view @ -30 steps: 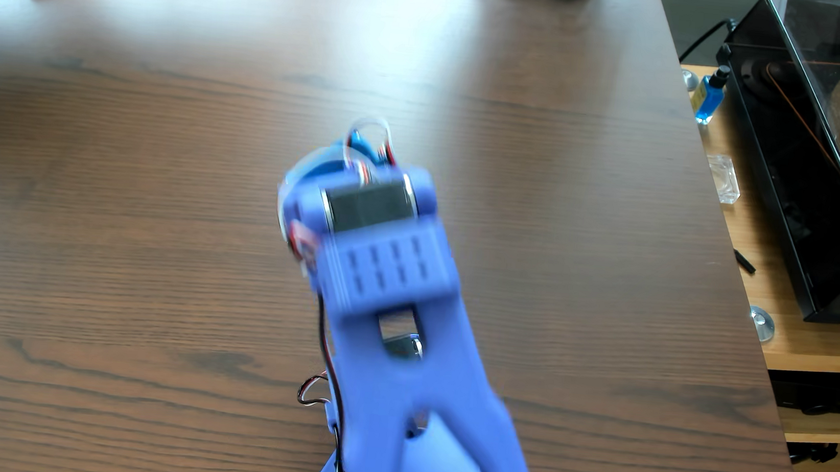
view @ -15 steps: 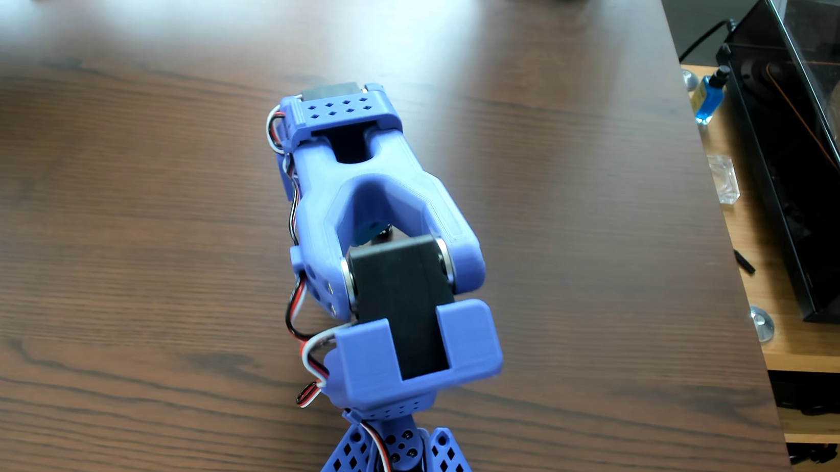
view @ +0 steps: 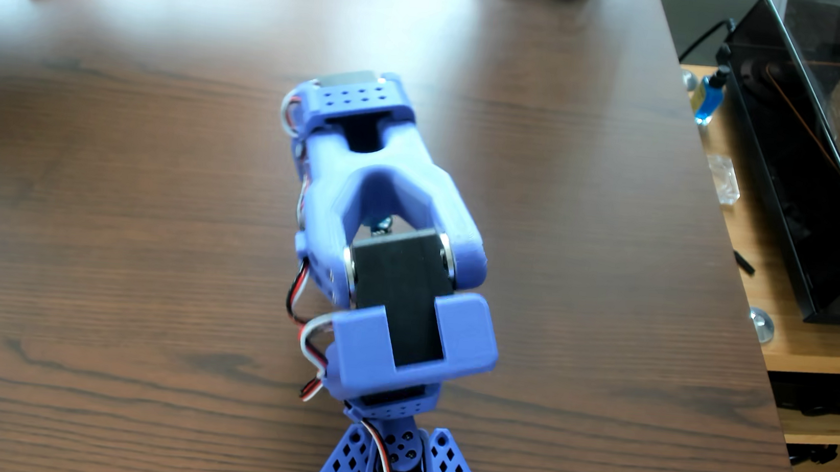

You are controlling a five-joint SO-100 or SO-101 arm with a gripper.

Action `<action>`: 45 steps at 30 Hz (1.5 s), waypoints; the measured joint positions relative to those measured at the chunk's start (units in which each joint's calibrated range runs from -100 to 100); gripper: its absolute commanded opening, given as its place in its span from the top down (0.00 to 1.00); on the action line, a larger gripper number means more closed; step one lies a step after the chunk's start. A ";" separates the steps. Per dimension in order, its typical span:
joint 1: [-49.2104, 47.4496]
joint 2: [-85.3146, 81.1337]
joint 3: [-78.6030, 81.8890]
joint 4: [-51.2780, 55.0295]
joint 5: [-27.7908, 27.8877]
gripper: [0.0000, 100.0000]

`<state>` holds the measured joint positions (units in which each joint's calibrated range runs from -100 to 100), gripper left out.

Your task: Grab the blue dice

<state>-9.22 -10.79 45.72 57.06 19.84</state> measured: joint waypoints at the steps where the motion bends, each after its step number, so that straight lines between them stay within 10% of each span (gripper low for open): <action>1: 0.98 1.34 -0.27 0.00 0.52 0.85; 45: 2.68 10.12 -8.52 -0.43 3.40 0.85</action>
<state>-6.54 -0.67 37.19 56.63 23.24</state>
